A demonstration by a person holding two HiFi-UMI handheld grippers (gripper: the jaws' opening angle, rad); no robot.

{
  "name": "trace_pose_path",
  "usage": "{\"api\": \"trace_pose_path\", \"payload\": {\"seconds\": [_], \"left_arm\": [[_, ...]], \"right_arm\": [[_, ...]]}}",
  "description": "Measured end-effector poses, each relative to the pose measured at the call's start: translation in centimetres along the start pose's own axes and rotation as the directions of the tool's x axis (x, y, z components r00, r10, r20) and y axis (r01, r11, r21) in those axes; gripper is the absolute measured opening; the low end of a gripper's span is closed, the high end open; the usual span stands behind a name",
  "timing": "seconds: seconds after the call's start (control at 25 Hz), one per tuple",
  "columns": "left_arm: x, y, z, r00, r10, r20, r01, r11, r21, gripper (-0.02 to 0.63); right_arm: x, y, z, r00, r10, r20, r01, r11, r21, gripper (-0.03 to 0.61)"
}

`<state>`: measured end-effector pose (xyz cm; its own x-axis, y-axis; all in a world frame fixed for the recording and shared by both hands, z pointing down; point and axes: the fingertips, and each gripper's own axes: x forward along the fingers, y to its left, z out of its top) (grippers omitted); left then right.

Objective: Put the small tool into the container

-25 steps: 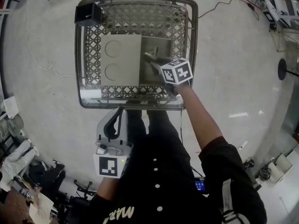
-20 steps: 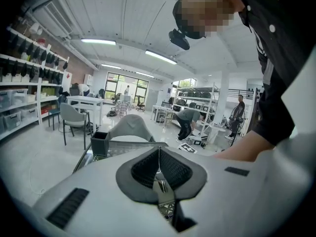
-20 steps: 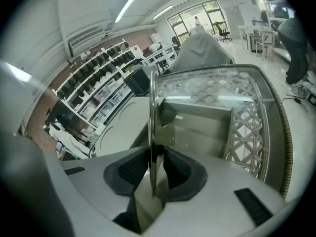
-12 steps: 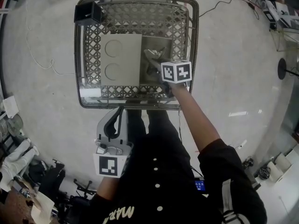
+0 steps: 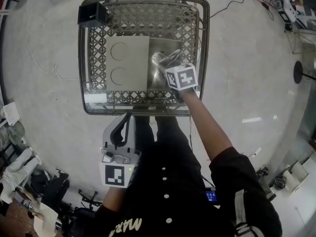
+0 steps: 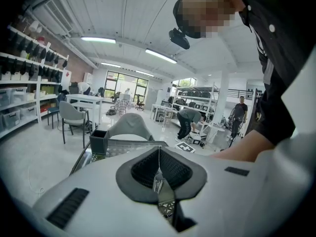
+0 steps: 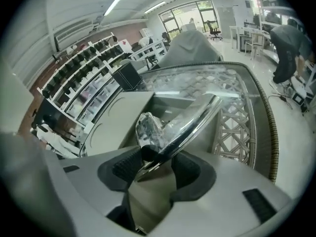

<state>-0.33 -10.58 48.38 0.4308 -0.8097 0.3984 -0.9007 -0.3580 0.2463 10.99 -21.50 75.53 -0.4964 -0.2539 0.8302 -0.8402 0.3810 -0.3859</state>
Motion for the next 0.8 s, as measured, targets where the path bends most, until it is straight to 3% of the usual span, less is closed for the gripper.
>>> {"api": "trace_pose_path", "payload": {"seconds": [0.2,0.56,0.8], "left_arm": [[0.0,-0.2,0.0,1.000,-0.003,-0.001,0.003,1.000,0.002,0.029],[-0.1,0.0,-0.3,1.000,-0.002,-0.003,0.002,1.000,-0.001,0.029],[0.0,-0.2,-0.4,1.000,-0.004,-0.006,0.004,1.000,-0.005,0.029]], "right_arm": [[0.9,0.7,0.1,0.996,0.061,-0.063,-0.061,0.998,-0.002,0.234],[0.6,0.2,-0.4,0.997,-0.046,-0.059,0.040,0.995,-0.090,0.262],[0.1,-0.8,-0.4,0.996,-0.068,-0.053,0.064,0.995,-0.080,0.278]]}}
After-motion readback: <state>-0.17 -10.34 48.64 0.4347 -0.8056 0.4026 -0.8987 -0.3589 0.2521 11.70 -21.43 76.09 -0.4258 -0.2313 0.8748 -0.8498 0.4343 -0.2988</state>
